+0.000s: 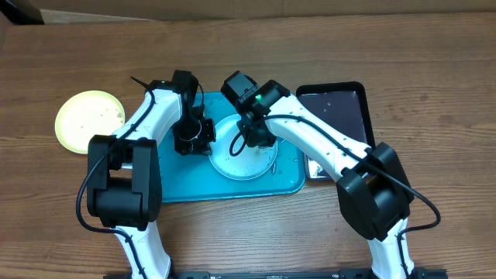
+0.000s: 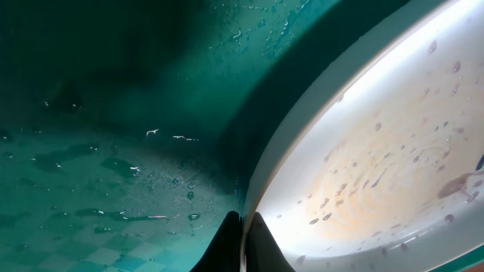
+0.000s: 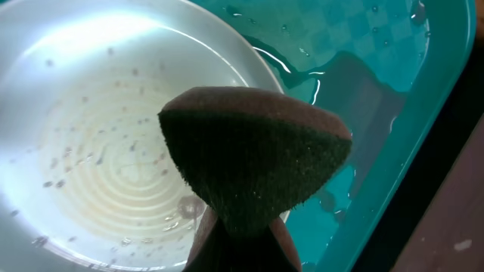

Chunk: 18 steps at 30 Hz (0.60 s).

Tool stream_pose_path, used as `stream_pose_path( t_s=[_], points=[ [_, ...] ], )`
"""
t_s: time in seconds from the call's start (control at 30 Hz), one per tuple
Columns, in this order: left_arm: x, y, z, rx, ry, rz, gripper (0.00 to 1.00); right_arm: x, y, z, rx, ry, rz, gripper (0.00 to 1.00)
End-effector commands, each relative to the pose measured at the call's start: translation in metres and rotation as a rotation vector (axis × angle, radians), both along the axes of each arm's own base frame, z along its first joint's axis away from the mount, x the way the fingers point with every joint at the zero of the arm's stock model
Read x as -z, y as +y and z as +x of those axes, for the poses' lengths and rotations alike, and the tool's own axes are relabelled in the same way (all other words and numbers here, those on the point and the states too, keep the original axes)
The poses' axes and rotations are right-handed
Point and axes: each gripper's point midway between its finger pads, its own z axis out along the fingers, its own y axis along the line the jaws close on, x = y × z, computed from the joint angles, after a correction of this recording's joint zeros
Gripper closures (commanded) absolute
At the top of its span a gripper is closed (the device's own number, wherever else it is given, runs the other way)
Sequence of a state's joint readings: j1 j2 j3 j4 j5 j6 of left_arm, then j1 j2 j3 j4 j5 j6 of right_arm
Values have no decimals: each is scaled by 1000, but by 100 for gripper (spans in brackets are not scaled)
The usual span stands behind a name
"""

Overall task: Clean dirty plates on tray and stack at the side
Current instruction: 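Carry the wet sponge with right gripper onto the light-blue plate, then scrub the light-blue plate surface with the sponge in right gripper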

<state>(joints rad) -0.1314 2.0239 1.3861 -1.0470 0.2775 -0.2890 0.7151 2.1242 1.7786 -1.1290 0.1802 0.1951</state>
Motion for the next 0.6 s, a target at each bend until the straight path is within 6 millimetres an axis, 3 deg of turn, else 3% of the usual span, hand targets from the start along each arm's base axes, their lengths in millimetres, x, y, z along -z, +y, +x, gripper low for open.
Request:
stream_pose_path(
  t_s=[0.0,0.57],
  points=[
    [1,-4,-3,-8,12,-8,96,0,-4,7,26,-35,-23,96],
    [0,-4,-7,-7,28,-6,96,38,-6,8,28,-30,-42,96]
  ],
)
